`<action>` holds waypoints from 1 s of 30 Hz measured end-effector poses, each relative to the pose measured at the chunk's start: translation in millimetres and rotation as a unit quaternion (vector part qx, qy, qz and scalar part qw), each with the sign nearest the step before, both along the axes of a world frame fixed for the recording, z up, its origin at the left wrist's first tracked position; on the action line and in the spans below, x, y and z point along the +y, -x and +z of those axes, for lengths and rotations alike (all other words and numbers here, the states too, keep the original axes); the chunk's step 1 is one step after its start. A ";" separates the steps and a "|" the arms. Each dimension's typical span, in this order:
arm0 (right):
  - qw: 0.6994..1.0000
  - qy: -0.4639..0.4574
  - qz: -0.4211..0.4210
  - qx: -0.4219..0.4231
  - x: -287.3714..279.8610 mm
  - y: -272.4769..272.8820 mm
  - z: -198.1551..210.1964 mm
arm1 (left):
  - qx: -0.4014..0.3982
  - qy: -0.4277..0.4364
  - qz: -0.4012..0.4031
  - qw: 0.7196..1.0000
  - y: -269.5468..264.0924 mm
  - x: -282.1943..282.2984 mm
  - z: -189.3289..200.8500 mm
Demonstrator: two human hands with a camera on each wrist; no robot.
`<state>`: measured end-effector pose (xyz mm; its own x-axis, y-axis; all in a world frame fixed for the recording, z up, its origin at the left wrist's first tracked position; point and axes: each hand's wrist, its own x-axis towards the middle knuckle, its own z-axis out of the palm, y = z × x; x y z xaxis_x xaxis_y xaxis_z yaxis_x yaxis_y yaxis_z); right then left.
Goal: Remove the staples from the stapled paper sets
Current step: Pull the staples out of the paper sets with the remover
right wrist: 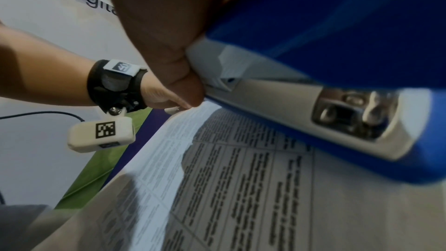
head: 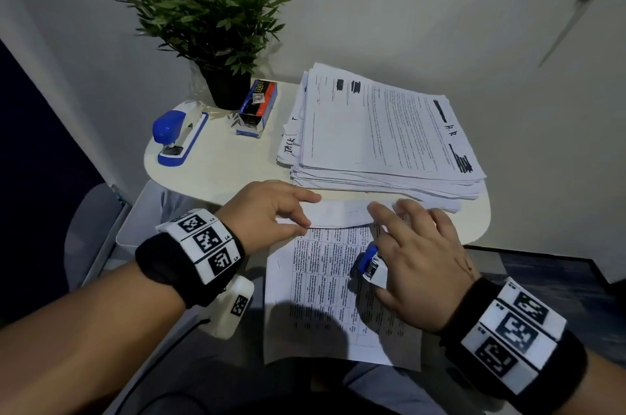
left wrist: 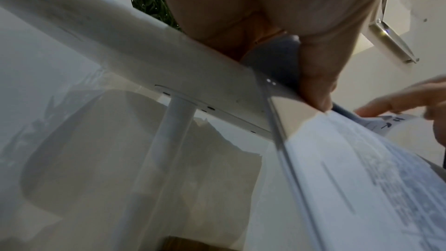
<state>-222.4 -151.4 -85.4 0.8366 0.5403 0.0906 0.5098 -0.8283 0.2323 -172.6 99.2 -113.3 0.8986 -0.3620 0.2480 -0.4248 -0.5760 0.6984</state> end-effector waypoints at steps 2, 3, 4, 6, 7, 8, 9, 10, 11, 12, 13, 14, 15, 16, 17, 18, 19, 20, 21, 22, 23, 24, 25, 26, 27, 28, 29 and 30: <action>1.000 0.006 0.001 0.010 -4.2 -0.6 -4.2 | -0.004 0.006 -0.003 1.000 0.2 -1.0 -1.1; 1.000 0.011 0.004 0.016 -7.0 -0.4 -6.6 | -0.008 0.009 -0.004 1.000 0.5 -1.0 -1.5; 1.000 0.017 0.007 0.020 -9.7 0.4 -8.9 | -0.013 0.011 -0.005 1.000 0.8 -0.9 -2.1; 0.999 0.028 0.011 0.026 -13.4 3.9 -12.5 | -0.023 0.012 -0.007 1.000 1.4 0.0 -3.5; 0.999 0.032 0.014 0.030 -14.7 5.8 -14.5 | -0.023 0.012 -0.007 1.000 1.6 0.5 -3.6; 0.999 0.034 0.018 0.034 -15.9 6.8 -16.7 | -0.021 0.014 -0.006 1.000 1.4 0.9 -3.5; 0.999 0.032 0.020 0.039 -17.2 7.5 -18.9 | -0.018 0.013 -0.005 1.000 1.3 1.1 -3.1; 0.998 0.029 0.021 0.042 -18.3 7.3 -20.8 | -0.016 0.011 -0.005 1.000 1.1 1.3 -3.0; 0.998 0.024 0.021 0.044 -18.6 7.0 -21.7 | -0.013 0.008 -0.004 1.000 1.3 1.1 -2.3; 0.999 0.020 0.022 0.045 -18.9 6.5 -22.1 | -0.008 0.007 -0.002 1.000 1.4 0.4 -1.1; 0.998 0.018 0.022 0.048 -18.9 5.9 -22.3 | -0.001 0.007 0.000 1.000 1.4 0.3 -0.8; 0.998 0.018 0.021 0.051 -18.6 5.4 -22.0 | 0.008 0.009 0.001 1.000 1.5 0.4 0.3; 0.998 0.018 0.020 0.054 -18.0 5.1 -20.8 | 0.014 0.010 0.004 1.000 1.8 0.8 0.4; 0.998 0.017 0.023 0.056 -17.7 4.5 -20.0 | 0.015 0.015 0.007 1.000 2.3 0.6 0.7; 0.998 0.016 0.024 0.060 -17.6 4.2 -18.7 | 0.020 0.021 0.013 0.999 2.9 0.2 1.2; 0.997 0.018 0.023 0.069 -17.4 3.8 -16.8 | 0.023 0.030 0.019 0.999 3.7 -0.6 2.6; 0.996 0.019 0.016 0.084 -17.0 2.9 -14.0 | 0.030 0.048 0.028 0.998 3.7 -0.9 2.6; 0.996 0.015 0.013 0.091 -17.2 1.2 -11.5 | 0.045 0.080 0.045 0.995 4.2 -2.0 3.7; 0.995 0.001 0.008 0.100 -16.6 -1.6 -7.0 | 0.066 0.123 0.068 0.988 4.5 -3.8 5.6; 0.993 -0.029 -0.003 0.112 -15.2 -4.9 -0.1 | 0.085 0.161 0.090 0.979 4.1 -6.0 8.8; 0.988 -0.083 -0.018 0.131 -15.3 -9.2 7.0 | 0.089 0.183 0.112 0.973 4.0 -8.5 12.7; 0.979 -0.155 -0.034 0.129 -14.2 -12.5 17.9 | 0.082 0.186 0.128 0.971 4.6 -11.7 17.7; 0.962 -0.242 -0.053 0.119 -11.2 -15.7 33.2 | 0.076 0.180 0.138 0.971 5.3 -15.2 23.6; 0.932 -0.339 -0.063 0.110 -7.4 -20.0 48.1 | 0.073 0.174 0.142 0.972 6.3 -19.3 29.7; 0.889 -0.445 -0.071 0.083 -4.4 -25.1 59.6 | 0.073 0.162 0.141 0.974 6.7 -23.5 35.6; 0.843 -0.531 -0.079 0.043 -0.7 -30.5 70.1 | 0.066 0.137 0.138 0.979 6.7 -28.5 40.4; 0.800 -0.595 -0.080 -0.001 4.3 -35.8 79.3 | 0.049 0.108 0.134 0.984 6.7 -34.0 45.0; 0.760 -0.644 -0.079 -0.030 9.6 -42.1 87.1 | 0.027 0.085 0.129 0.988 6.7 -39.7 48.6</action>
